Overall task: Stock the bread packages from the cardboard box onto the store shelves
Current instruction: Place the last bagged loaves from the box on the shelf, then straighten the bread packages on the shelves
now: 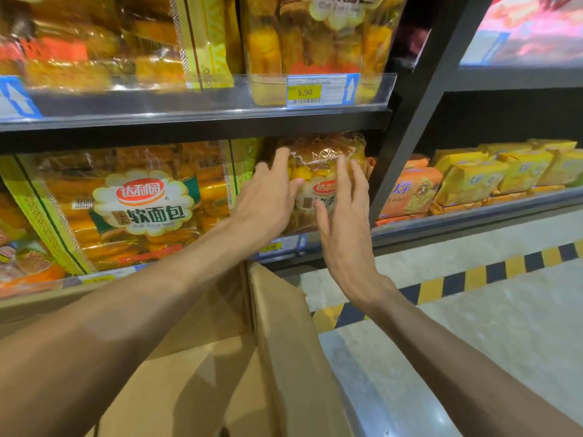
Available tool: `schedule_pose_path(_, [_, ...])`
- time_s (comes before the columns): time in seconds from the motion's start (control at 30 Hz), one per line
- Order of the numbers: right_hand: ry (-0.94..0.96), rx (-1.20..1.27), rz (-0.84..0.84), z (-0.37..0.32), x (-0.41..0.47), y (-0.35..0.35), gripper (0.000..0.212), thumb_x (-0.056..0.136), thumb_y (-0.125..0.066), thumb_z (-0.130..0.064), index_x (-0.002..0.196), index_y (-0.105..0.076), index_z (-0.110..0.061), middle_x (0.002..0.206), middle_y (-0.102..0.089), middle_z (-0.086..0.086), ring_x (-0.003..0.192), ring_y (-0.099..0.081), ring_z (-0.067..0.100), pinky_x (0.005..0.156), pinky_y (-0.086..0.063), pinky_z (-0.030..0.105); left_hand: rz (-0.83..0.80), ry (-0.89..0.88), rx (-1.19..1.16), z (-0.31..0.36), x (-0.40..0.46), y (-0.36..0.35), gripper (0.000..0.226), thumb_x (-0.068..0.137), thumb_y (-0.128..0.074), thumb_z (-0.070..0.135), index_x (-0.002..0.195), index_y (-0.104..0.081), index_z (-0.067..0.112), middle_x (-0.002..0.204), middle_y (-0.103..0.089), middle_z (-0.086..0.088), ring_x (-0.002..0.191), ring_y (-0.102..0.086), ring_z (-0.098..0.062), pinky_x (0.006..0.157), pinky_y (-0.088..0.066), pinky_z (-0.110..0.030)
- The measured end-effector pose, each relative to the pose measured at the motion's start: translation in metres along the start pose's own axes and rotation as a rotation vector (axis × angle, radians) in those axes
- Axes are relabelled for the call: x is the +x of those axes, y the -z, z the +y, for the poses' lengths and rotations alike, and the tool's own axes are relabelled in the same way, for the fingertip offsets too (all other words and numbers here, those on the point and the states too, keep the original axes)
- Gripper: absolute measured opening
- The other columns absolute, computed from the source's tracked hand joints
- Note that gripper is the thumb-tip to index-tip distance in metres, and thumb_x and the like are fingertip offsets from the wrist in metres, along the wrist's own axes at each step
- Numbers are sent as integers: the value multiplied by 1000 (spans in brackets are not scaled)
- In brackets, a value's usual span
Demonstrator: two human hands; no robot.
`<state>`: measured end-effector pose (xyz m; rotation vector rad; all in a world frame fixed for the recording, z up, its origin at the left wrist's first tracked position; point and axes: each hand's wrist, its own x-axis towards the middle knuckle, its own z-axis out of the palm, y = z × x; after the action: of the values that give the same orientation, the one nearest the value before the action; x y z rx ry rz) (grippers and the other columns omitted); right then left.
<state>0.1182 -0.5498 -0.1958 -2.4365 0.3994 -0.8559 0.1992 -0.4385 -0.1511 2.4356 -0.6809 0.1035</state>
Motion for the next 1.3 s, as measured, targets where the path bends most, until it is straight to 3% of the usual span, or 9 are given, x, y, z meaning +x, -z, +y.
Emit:
schedule_pose_path(0.17, [55,-39,99,5,-1,12,63,106,-53,-21,163,-25,-17,170,-15,12,157,-20,22,112,-11,0,47,-6,37,-5,-4,-5,45,109,-41,36,150,-27,24,119,-57,-12,90,-63,-28,68,-49,-38])
schedule_pose_path(0.3, [44,-54,-63,15,24,8,69,108,-50,-26,166,-14,-18,175,-6,8,161,-5,21,126,-10,29,35,-9,25,4,-8,-7,47,109,-39,37,152,-24,25,126,-53,-14,94,-65,-37,76,-56,-50])
schedule_pose_path(0.47, [18,-167,-86,17,31,13,66,108,-50,-26,165,-17,-16,174,-10,9,161,-12,24,122,-23,35,-3,40,-24,15,-3,-12,48,110,-40,32,153,-22,23,131,-48,-17,96,-62,-31,72,-47,-40])
schedule_pose_path(0.7, [122,-343,64,4,19,19,76,95,-70,-12,159,-30,1,170,-21,22,156,-25,37,118,-36,51,-165,-78,-76,-6,-30,35,69,109,-43,33,163,0,34,159,-33,-12,118,-61,-30,94,-52,-43])
schedule_pose_path(0.77, [244,-312,81,-7,15,20,67,95,-68,-10,154,-39,3,163,-32,26,152,-33,41,119,-37,55,-137,-147,-66,-25,-54,66,61,108,-46,32,162,-19,29,160,-38,-1,134,-51,-21,110,-42,-37])
schedule_pose_path(0.9, [493,-35,-147,-50,12,12,39,100,-58,-11,138,-61,-1,142,-60,17,133,-57,33,112,-46,48,43,-23,9,-95,-101,125,39,103,-56,26,142,-54,26,136,-54,3,128,-51,-15,109,-40,-32])
schedule_pose_path(1.03, [156,135,-397,-100,23,-7,60,104,-59,-33,156,-40,-11,152,-51,2,134,-52,19,110,-48,44,197,401,-3,-152,-112,172,63,96,-66,19,152,-39,13,145,-41,-14,138,-39,-29,117,-31,-40])
schedule_pose_path(1.1, [-19,117,-448,-122,32,-20,65,102,-62,-41,149,-38,-4,133,-47,3,114,-49,19,95,-46,38,229,586,-78,-169,-106,184,75,95,-69,22,155,-29,4,154,-34,-19,146,-30,-31,118,-28,-42])
schedule_pose_path(1.3, [-390,229,-309,-141,43,-45,70,96,-71,-41,140,-35,-1,143,-39,17,128,-50,38,100,-48,49,308,639,-147,-181,-86,192,58,91,-75,26,134,-42,3,137,-44,-16,128,-46,-36,106,-45,-55])
